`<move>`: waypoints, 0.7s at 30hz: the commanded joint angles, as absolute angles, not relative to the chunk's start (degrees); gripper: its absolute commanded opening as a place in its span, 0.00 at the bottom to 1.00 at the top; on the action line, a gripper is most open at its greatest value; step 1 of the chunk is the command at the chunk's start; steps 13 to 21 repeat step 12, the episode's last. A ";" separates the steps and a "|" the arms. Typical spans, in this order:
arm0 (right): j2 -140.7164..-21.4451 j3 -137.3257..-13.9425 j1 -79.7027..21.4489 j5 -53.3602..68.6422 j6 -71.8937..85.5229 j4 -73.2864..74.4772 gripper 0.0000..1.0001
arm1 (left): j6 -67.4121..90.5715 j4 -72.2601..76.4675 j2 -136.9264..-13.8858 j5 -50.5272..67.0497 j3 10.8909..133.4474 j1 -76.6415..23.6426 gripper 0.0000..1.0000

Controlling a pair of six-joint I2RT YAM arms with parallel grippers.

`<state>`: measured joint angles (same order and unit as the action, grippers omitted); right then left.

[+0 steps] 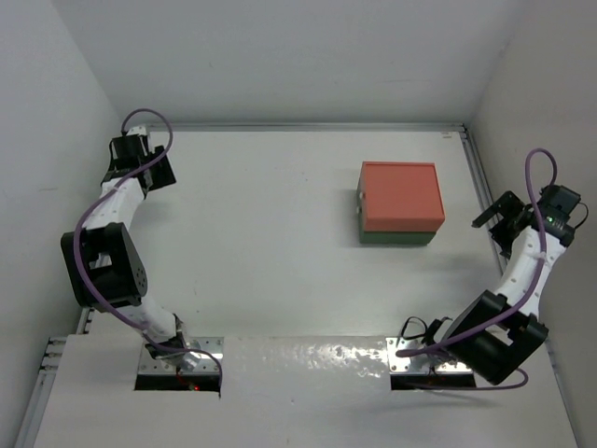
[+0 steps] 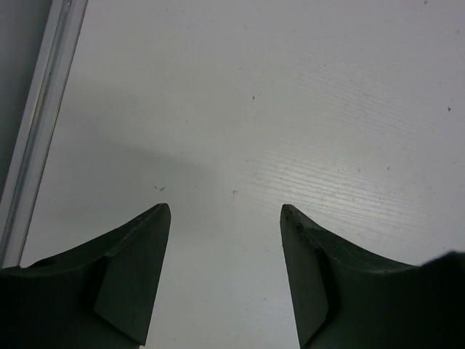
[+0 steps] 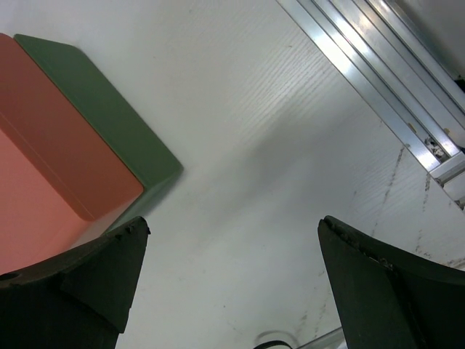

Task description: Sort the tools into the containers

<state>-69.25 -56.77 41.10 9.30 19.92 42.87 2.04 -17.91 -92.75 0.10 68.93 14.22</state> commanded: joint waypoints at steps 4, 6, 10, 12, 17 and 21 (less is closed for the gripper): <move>-66.19 -54.58 41.13 10.63 19.60 39.82 0.99 | 2.29 -16.87 -91.41 3.78 70.75 14.50 0.59; -65.83 -54.32 41.13 10.55 19.77 39.46 0.99 | 2.37 -16.96 -91.49 4.48 70.66 14.50 0.59; -64.60 -53.27 41.13 11.86 19.42 38.76 0.99 | 2.46 -17.40 -91.84 5.36 70.66 14.50 0.59; -63.46 -52.48 41.13 12.92 19.34 37.45 0.99 | 2.37 -17.40 -91.85 5.80 70.66 14.41 0.59; -63.46 -52.48 41.13 12.92 19.34 37.45 0.99 | 2.37 -17.40 -91.85 5.80 70.66 14.41 0.59; -63.46 -52.48 41.13 12.92 19.34 37.45 0.99 | 2.37 -17.40 -91.85 5.80 70.66 14.41 0.59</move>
